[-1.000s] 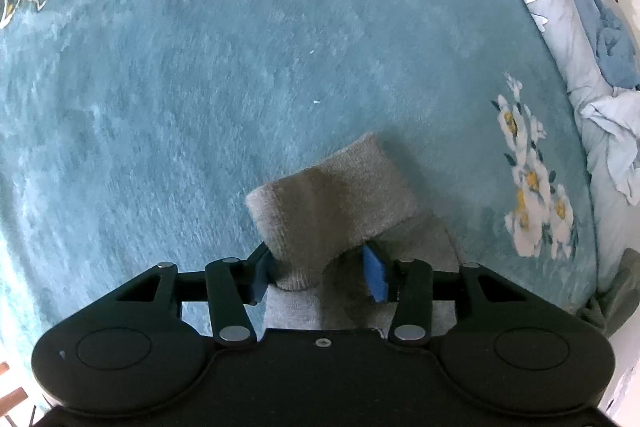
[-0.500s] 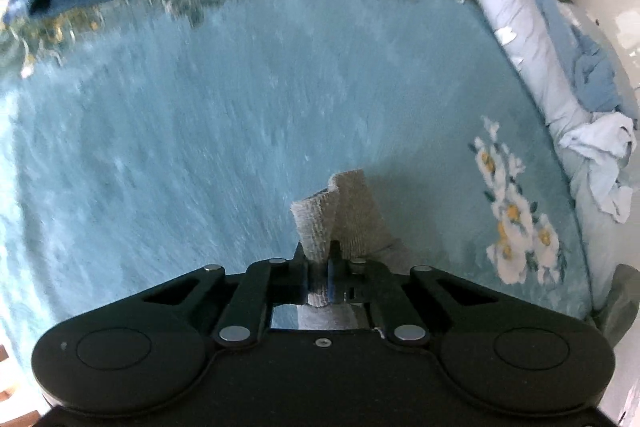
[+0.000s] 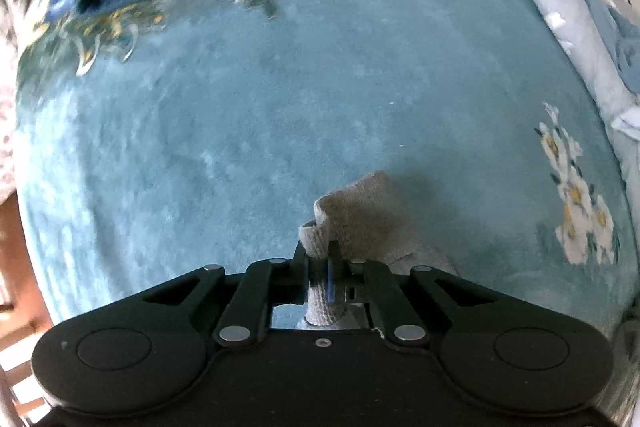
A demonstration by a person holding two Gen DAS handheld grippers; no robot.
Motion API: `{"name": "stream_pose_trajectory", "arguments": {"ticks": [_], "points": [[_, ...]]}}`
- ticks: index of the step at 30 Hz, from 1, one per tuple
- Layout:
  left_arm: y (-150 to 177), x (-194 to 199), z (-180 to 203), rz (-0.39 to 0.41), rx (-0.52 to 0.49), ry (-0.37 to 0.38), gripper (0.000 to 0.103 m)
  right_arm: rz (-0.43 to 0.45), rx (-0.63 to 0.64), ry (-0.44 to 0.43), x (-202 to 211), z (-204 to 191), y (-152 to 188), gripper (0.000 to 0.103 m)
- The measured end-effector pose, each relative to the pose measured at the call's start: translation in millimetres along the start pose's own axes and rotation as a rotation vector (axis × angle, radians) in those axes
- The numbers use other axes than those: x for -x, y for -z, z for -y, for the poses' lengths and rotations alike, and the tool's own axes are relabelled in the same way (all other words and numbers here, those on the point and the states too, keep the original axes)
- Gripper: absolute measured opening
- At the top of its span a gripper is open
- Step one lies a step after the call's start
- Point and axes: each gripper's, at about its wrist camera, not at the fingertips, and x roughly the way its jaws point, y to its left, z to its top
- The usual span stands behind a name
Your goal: Fold clothes
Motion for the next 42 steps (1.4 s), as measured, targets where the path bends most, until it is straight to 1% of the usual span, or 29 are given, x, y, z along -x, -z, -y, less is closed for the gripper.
{"name": "stream_pose_trajectory", "arguments": {"ticks": [1,2,3,4,7,8,11,13,15,17,20,22,25,26,28,30,33,40,42], "points": [[-3,3,2,0.002,-0.015,-0.001,0.011,0.015,0.007,0.007,5,-1,-2,0.033],[-7,6,3,0.010,-0.028,-0.005,0.022,0.039,0.013,0.016,11,-1,-4,0.037],[-11,8,5,0.020,-0.037,-0.012,0.037,0.063,0.018,0.026,17,-2,-6,0.037],[-14,11,6,0.035,-0.046,-0.019,0.041,0.085,0.035,0.020,23,-6,-9,0.037],[-23,24,13,0.087,-0.085,-0.028,0.045,0.149,0.091,-0.005,42,-21,-15,0.037],[-25,27,17,0.091,-0.108,-0.020,0.049,0.135,0.118,-0.025,38,-35,-16,0.037],[-25,28,31,0.069,-0.154,0.005,0.050,0.077,0.202,-0.090,24,-79,-17,0.037],[-21,24,40,0.038,-0.159,0.028,0.050,0.038,0.257,-0.134,14,-108,-18,0.037],[-14,19,47,0.002,-0.155,0.057,0.052,-0.001,0.291,-0.153,0,-134,-7,0.037],[-6,12,54,-0.038,-0.155,0.076,0.052,-0.024,0.325,-0.157,-12,-157,5,0.037],[4,4,62,-0.069,-0.167,0.085,0.052,-0.038,0.348,-0.124,-27,-177,10,0.036],[5,-1,65,-0.084,-0.179,0.083,0.052,-0.039,0.318,-0.118,-28,-178,20,0.036],[5,-5,67,-0.093,-0.188,0.088,0.053,-0.035,0.294,-0.098,-35,-184,17,0.032],[5,-5,68,-0.093,-0.191,0.091,0.053,-0.033,0.297,-0.084,-34,-183,24,0.029],[4,-6,70,-0.092,-0.204,0.096,0.055,-0.031,0.294,-0.072,-38,-183,24,0.023],[4,-8,71,-0.095,-0.221,0.098,0.056,-0.035,0.293,-0.064,-42,-181,25,0.013],[2,-13,70,-0.103,-0.223,0.095,0.056,-0.038,0.291,-0.064,-44,-178,25,0.008],[-4,-21,68,-0.096,-0.191,0.113,0.058,0.044,0.202,-0.124,-33,-168,7,0.007],[-5,-23,69,-0.096,-0.196,0.112,0.058,0.036,0.210,-0.118,-36,-171,5,0.007]]}}
